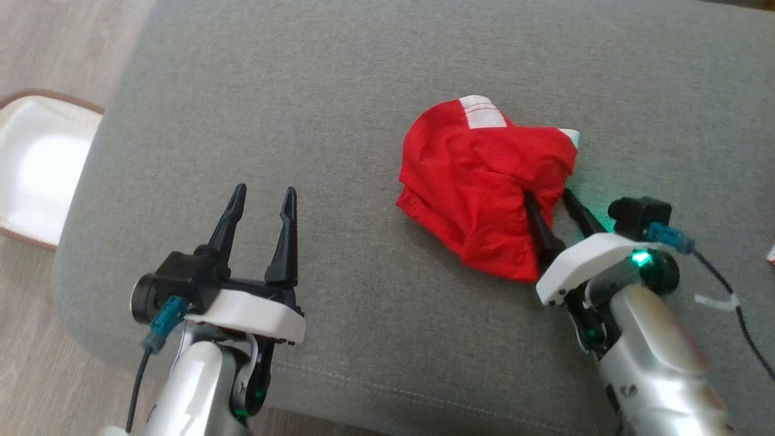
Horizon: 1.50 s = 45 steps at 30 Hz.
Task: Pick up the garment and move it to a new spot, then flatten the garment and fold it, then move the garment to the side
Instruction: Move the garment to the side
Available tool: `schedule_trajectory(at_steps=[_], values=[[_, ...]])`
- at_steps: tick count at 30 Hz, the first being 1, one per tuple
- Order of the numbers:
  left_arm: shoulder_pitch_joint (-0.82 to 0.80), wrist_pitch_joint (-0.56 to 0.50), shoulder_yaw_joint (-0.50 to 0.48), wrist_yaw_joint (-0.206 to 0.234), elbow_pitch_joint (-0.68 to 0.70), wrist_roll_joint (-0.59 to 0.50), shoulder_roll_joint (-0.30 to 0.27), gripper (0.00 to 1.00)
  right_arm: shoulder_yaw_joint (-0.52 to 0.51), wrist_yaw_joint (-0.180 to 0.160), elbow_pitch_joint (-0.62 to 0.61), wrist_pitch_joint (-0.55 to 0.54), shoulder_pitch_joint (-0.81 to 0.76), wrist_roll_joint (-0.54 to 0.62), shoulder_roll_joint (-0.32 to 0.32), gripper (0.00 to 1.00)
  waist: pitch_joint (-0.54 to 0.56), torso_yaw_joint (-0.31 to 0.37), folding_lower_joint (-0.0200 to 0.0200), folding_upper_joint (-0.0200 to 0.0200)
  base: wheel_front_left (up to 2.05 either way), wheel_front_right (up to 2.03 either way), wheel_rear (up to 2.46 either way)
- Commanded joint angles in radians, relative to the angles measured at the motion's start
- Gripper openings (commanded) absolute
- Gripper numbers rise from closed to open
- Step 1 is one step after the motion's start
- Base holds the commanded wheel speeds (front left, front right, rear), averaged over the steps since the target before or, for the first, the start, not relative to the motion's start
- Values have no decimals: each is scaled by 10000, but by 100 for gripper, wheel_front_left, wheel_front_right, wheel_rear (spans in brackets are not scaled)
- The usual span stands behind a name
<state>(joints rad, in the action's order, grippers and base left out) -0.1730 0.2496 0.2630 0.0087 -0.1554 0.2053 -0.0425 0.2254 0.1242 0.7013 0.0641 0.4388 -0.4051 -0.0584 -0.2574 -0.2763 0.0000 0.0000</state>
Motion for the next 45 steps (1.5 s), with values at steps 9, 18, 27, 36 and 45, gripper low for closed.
schedule_trajectory(at_steps=[9,18,27,36,45], values=[[-303,122,-434,52,375,-40,-77,100,1048,65,1032,415,928,1128,81,0,121,380,0,0,0,0,0],[-382,122,-593,-45,509,-172,-77,100,1348,65,945,1146,1675,3715,-437,0,288,1685,0,0,0,0,0],[-731,122,-775,-234,661,-389,-77,100,3910,65,-616,372,2787,4205,-3723,0,-266,3110,0,0,0,0,0],[-1378,122,-546,-359,683,-293,-77,100,5868,65,-1565,-578,3788,2499,-7946,0,-1238,3389,0,0,0,0,0],[-1624,122,-498,-414,661,-261,-77,100,5318,65,-2024,-1780,4062,2234,-9391,0,-1629,3243,0,0,0,0,0]])
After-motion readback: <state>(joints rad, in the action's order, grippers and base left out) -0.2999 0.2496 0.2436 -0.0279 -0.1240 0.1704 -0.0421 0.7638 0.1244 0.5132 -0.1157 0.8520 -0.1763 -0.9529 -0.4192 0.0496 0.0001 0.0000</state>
